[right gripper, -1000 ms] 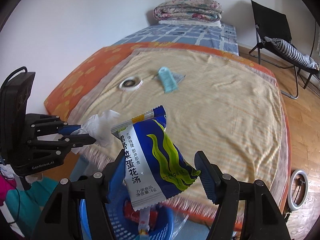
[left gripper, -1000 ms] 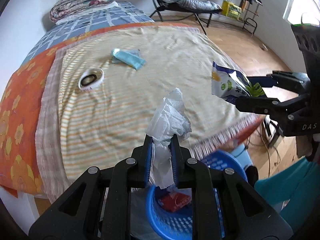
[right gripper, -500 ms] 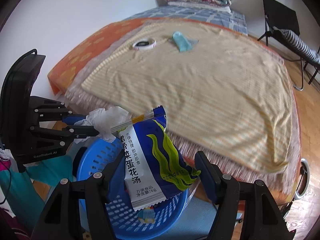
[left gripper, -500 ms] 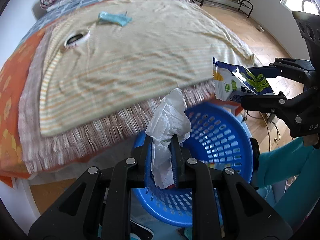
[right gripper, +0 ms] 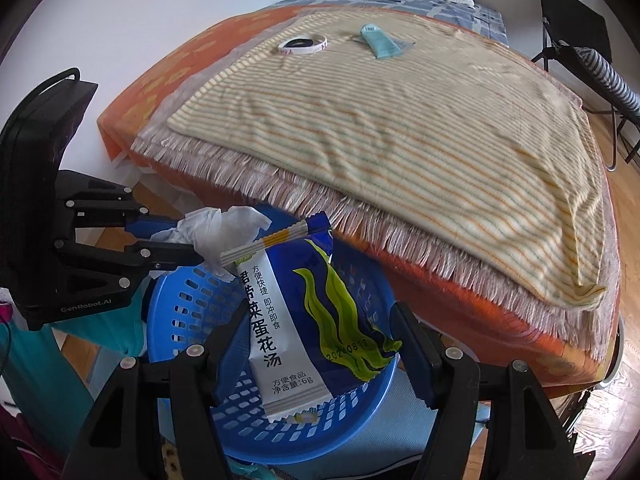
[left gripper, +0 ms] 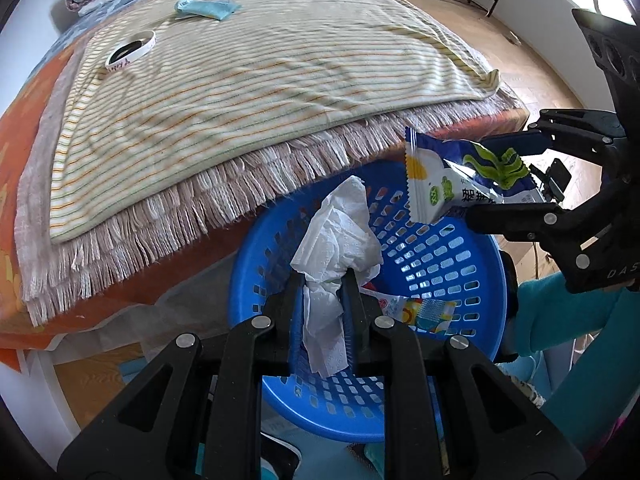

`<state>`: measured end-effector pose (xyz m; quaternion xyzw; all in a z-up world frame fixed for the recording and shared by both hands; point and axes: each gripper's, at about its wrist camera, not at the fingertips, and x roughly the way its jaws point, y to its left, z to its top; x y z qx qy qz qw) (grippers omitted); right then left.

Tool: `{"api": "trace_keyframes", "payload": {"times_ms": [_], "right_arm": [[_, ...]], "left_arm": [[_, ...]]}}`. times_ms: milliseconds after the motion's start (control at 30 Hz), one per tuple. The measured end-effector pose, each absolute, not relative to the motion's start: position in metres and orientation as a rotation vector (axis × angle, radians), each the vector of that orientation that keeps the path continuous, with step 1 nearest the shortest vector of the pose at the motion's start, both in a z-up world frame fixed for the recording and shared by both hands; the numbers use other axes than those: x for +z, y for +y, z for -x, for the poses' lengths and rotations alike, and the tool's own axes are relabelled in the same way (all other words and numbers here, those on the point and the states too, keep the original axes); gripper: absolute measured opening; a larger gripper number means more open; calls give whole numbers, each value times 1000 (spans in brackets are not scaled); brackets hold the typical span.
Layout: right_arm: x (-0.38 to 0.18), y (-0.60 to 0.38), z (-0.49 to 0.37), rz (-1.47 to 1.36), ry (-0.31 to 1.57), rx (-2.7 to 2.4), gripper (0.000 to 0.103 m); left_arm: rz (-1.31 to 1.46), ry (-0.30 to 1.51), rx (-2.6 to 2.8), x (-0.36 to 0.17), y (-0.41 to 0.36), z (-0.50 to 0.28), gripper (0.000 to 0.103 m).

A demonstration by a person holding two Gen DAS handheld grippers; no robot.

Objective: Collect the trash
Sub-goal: 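Open both tools to drop the tissue and wrapper into the basket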

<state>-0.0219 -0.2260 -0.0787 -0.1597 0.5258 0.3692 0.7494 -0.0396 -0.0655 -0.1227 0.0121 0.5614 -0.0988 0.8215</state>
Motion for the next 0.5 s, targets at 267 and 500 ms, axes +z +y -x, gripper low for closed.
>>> {"api": "trace_keyframes", "payload": {"times_ms": [267,500], "right_arm": [[-83,-224,20,350,1166,802,72],[-87,-222,20,354,1181,797,75]], "left_arm": [[-27,1203,-206,-126,-65,39,16],[-11,1205,-202,-128,-63,38,40]]}}
